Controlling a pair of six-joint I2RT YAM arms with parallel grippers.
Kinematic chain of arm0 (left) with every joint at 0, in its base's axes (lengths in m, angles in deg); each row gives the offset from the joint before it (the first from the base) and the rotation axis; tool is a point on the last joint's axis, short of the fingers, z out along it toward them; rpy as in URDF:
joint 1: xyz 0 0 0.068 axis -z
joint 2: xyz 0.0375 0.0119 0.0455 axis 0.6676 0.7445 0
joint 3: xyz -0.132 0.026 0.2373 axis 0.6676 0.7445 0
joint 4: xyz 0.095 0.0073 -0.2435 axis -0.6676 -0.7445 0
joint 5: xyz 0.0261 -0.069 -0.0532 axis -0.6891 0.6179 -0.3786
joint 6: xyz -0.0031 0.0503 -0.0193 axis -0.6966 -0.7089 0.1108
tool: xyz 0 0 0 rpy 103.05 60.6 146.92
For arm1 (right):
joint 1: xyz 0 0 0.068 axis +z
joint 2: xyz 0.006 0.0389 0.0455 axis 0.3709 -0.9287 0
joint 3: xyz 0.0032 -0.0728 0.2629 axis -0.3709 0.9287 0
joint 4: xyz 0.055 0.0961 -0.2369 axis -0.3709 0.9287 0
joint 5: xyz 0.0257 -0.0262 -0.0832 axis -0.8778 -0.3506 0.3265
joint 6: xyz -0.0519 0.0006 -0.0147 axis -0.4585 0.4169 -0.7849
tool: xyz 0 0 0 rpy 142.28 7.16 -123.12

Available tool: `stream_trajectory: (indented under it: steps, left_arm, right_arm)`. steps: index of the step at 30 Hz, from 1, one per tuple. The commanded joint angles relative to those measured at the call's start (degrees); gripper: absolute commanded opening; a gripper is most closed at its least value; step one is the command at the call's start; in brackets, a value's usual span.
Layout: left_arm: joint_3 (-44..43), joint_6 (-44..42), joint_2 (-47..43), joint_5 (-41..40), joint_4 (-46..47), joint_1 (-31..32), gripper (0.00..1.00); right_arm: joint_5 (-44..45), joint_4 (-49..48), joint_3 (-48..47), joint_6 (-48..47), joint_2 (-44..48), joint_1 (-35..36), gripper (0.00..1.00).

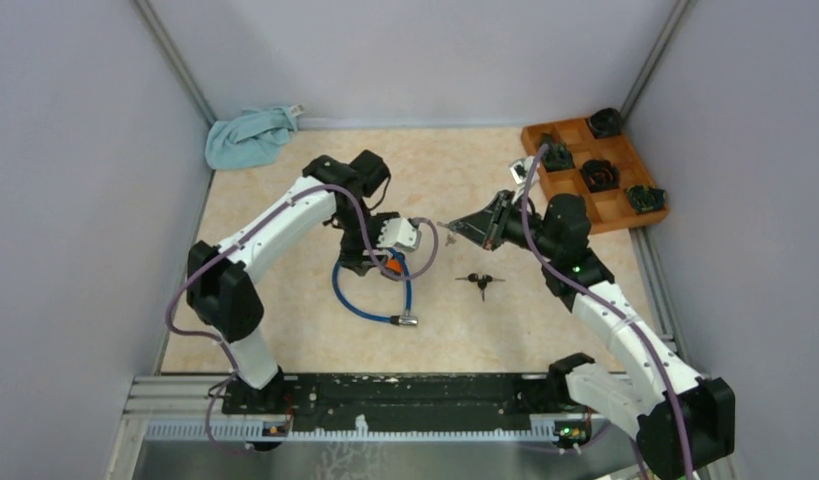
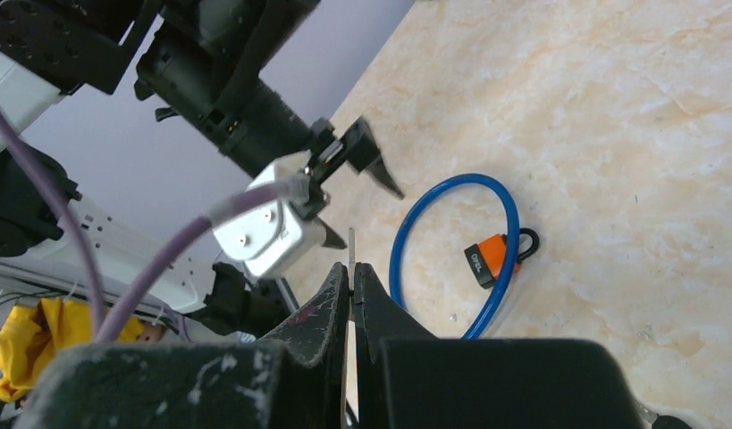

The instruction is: Unlock with the key

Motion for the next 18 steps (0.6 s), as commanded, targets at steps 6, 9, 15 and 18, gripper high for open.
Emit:
stream_trajectory:
  steps: [6, 9, 15, 18]
  left_arm:
    - [31.6, -13.8, -17.5, -8.7, 33.4, -3.0, 1.00]
    - [33.7, -7.8, -18.2, -4.9, 33.1, -0.5, 1.00]
    - [31.7, 1.0, -8.6, 0.2, 28.9, 2.7, 0.91]
    - [31.2, 1.6, -5.2, 0.2, 29.6, 3.2, 0.79]
  right_arm:
    - [1.7, -0.3, -2.1, -2.1, -0.4, -1.1, 0.00]
    - [1.7, 0.4, -1.8, -2.2, -0.1, -2.4, 0.00]
    - [2.4, 2.7, -3.9, -3.1, -1.0, -3.3, 0.00]
    - [3.0, 3.5, -4.8, -3.2, -0.9, -3.3, 0.00]
